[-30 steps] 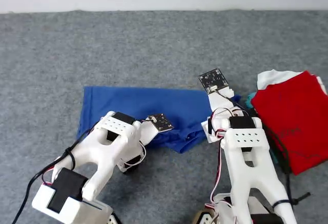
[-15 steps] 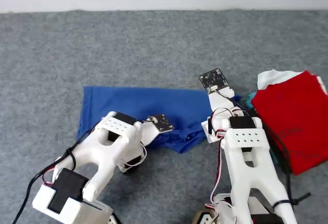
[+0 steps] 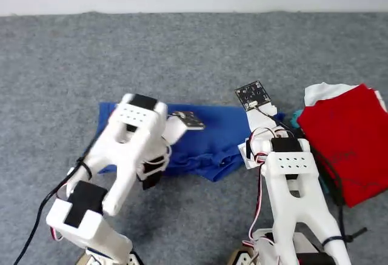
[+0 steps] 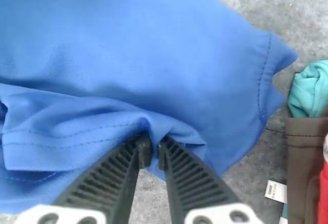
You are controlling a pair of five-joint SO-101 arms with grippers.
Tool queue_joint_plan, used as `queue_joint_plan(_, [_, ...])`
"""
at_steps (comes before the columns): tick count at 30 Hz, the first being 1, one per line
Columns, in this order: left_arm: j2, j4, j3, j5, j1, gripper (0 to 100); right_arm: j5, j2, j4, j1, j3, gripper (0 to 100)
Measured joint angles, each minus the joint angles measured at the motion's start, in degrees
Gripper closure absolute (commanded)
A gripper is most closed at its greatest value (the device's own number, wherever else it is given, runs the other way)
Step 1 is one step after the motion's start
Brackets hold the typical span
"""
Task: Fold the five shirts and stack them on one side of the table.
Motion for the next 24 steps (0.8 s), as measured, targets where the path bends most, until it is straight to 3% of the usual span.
queue_joint_plan(8, [-1.1, 0.3, 11.4, -6.1, 5.5, 90, 0.0, 0.0, 0.0, 2.3, 0.4, 98.7])
queue_joint_plan(17, [-12.7, 0.0, -0.4, -6.1, 5.7, 90, 0.0, 0.0, 0.0, 3.1, 0.4, 98.5])
queue_joint_plan(21, [-14.1, -8.1, -2.5, -5.3, -0.4, 90, 0.0, 0.0, 0.0, 3.1, 0.4, 98.4])
queue_joint_plan(24, [-13.9, -19.2, -1.1, 1.3, -6.8, 90, 0.0, 0.0, 0.0, 3.1, 0.4, 98.3])
